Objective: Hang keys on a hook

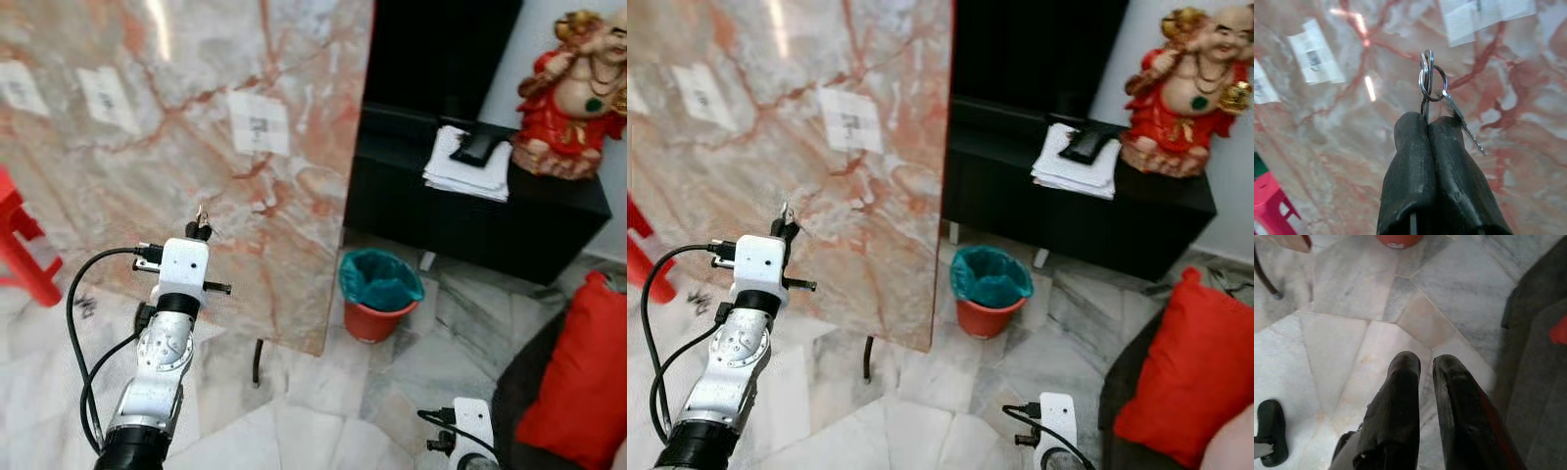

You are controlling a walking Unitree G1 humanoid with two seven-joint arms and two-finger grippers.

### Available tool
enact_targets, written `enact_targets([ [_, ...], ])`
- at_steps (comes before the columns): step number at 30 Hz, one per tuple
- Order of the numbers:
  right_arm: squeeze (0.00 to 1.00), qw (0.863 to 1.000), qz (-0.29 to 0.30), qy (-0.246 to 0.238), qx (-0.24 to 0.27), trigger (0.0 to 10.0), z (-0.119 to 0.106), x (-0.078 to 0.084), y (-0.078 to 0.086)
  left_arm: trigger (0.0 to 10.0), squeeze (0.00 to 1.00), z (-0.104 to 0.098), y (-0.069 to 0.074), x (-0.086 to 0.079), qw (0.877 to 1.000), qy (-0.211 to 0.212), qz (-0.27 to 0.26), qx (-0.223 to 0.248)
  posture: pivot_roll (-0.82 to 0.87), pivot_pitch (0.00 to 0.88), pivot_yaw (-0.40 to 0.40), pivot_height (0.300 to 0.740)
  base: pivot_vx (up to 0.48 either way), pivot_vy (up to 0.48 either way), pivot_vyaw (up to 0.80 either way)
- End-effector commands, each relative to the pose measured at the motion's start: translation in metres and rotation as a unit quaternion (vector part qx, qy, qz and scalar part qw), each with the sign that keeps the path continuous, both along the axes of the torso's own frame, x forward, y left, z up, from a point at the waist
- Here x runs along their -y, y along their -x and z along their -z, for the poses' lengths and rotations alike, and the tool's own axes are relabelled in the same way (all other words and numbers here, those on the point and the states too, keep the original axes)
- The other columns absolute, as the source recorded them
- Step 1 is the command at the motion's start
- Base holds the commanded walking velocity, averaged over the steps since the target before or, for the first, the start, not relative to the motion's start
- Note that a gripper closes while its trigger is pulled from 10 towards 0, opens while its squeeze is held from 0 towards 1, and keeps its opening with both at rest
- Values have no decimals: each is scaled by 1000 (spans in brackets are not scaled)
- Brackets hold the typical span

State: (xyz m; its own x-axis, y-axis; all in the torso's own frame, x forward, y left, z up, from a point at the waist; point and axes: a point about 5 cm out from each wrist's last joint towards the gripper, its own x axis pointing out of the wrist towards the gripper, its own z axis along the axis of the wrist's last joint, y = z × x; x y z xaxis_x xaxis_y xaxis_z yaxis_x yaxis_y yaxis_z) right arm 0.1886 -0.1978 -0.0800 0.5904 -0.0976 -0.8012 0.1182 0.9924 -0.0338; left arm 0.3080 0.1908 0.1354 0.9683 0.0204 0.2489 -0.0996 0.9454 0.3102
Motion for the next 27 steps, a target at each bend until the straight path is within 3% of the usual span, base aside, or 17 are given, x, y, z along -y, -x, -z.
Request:
enact_targets([
  [1, 0, 1000, 7, 0, 4, 10000, -1, 2, -1, 10000, 0, -5, -2, 4, 1000, -1, 6, 8, -40, 0, -47, 740, 0, 0, 0],
  [27, 0, 1000, 5, -5, 8, 10000, -2, -1, -3, 10000, 0, -10, -3, 10, 1000, 3, 20, 22, -39, 0, -47, 740, 250, 0, 0],
])
